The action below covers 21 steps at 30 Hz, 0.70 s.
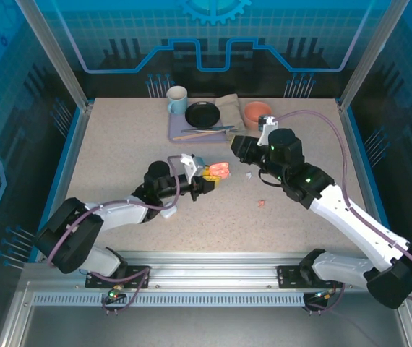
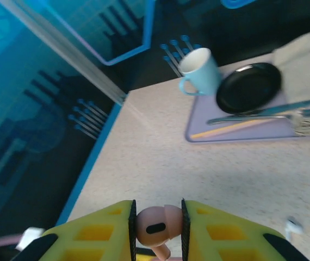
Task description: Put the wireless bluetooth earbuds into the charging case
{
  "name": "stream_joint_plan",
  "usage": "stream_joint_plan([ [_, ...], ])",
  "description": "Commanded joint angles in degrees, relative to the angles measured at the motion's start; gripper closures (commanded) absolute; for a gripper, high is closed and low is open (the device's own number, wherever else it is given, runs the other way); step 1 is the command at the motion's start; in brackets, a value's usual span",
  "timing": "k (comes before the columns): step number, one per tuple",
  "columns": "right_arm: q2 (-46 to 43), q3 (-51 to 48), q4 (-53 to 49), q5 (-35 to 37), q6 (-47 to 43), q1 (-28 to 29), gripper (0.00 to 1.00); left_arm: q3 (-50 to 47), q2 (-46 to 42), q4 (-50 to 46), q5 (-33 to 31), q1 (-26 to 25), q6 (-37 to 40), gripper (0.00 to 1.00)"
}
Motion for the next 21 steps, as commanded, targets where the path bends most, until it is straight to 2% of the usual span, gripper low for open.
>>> stream_joint_plan([
  [1, -0.3, -3.48, 12.28, -3.3, -1.35, 2.13, 0.73, 3.17, 0.98, 2.11, 1.19, -0.38, -1.35, 1.0],
  [8, -0.72, -9.63, 20.84, -4.63, 1.07, 3.76, 0.74, 6.46, 1.55, 1.49, 0.01, -0.41, -1.8, 1.0],
  [21, -3.28, -15.53, 24.77, -2.78, 0.66, 5.2, 0.76, 9.55, 3.49, 3.19, -1.33, -0.41, -4.03, 1.0],
])
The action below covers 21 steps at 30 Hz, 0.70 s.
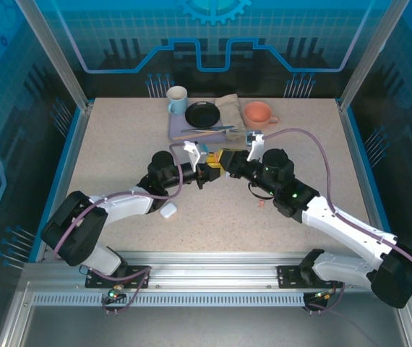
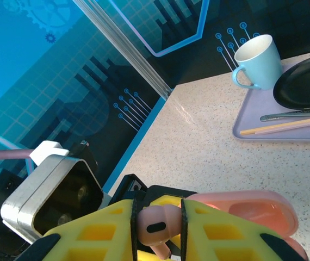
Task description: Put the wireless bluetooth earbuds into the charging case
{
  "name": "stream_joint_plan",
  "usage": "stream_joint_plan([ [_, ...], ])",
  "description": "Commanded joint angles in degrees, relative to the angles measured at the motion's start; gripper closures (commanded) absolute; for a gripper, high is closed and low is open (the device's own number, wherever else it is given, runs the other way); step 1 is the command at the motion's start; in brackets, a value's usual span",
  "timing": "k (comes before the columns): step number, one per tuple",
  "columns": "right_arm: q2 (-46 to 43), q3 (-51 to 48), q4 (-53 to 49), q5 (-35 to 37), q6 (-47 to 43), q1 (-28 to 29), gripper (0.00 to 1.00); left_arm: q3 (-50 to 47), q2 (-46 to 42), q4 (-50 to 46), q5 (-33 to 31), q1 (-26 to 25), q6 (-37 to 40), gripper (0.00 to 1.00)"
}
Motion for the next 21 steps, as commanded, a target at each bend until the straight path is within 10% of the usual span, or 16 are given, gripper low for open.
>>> stream_joint_plan([
  [1, -2.32, -1.63, 3.72, 1.36, 0.0, 1.22, 0.76, 2.13, 0.18, 1.99, -0.53, -0.38, -0.71, 1.0],
  [21, -0.08, -2.78, 4.39, 4.07, -0.5, 0.55, 0.79, 2.45, -0.3, 1.61, 2.59, -0.53, -1.76, 1.0],
])
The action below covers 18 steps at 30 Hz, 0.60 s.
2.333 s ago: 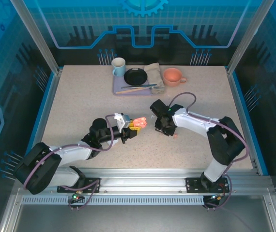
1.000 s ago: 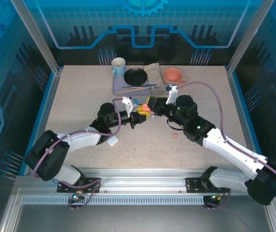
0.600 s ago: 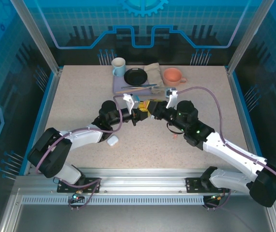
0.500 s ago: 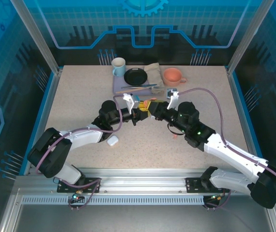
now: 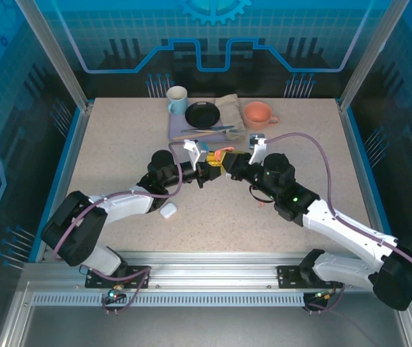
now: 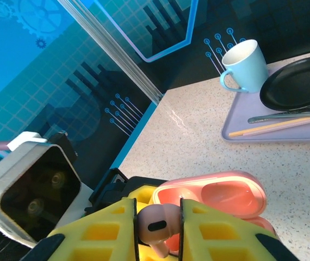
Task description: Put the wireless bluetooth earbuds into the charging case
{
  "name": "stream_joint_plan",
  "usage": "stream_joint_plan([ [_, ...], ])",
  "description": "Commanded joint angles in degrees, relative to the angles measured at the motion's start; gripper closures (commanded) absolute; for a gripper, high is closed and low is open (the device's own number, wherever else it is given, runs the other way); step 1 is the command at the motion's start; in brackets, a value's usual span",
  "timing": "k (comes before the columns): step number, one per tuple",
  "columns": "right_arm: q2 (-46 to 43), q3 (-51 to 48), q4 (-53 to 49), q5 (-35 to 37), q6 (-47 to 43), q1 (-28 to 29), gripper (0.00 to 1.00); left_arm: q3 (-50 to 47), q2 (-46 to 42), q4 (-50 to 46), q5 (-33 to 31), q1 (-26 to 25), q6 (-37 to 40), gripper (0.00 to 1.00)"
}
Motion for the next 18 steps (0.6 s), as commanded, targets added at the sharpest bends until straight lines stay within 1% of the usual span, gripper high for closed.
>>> stream_joint_plan([
  [1, 1.18, 0.05, 3.03, 1.09, -0.34, 0.14, 0.79, 1.94, -0.31, 1.36, 2.4, -0.49, -0.25, 1.0],
  [14, 2.99, -0.53, 2.58, 0.45, -1.63, 0.29, 0.82, 2.01, -1.03, 0.99, 2.03, -0.63, 1.15, 1.0],
  [18, 2.74, -0.75, 2.32, 1.41, -2.55, 0.33, 0.83, 2.16, -1.12, 0.93, 2.46, -0.65, 0.99, 1.0],
])
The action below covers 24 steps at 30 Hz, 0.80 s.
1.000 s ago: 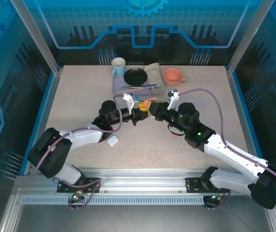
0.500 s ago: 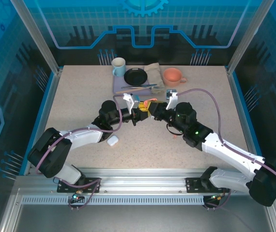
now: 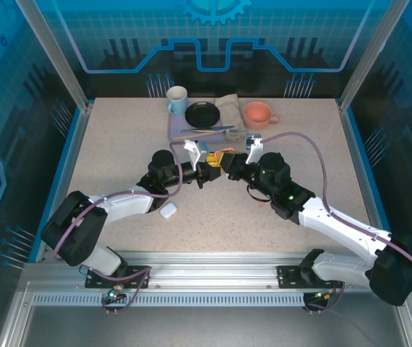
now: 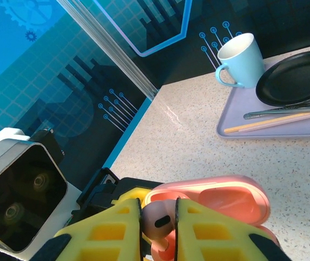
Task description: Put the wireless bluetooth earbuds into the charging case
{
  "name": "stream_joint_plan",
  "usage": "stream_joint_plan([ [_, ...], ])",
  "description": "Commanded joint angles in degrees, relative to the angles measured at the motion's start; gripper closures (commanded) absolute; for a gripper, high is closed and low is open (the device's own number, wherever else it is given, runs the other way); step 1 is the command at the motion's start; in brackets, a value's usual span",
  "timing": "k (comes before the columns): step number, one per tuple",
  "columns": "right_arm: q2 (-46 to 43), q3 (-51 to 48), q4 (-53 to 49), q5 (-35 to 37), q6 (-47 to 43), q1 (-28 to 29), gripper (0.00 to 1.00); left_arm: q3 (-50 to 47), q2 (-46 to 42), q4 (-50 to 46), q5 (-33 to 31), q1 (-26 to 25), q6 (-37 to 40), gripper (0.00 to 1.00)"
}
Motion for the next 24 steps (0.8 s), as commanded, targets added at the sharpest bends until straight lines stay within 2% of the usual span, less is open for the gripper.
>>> stream_joint_plan([
  [1, 0.31, -0.79, 0.83, 1.99, -2.09, 0.45, 0.83, 2.22, -1.13, 2.18, 2.6, -0.72, 0.78, 1.0],
  [6, -0.68, -0.74, 0.69, 4.57, -4.18, 0.52, 0.84, 1.92, -1.76, 1.8, 2.78, -0.79, 0.63, 1.0],
  [17, -2.69, -2.09, -2.59, 3.34, -7.84, 1.4, 0.85, 2.33, -2.59, 1.29, 1.23, -0.75, 1.11, 1.0],
  [24, -3.41, -2.14, -4.45, 2.4, -8.03, 1.47, 0.78, 2.82, -2.32, 1.09, 1.28, -0.76, 1.25, 1.0],
])
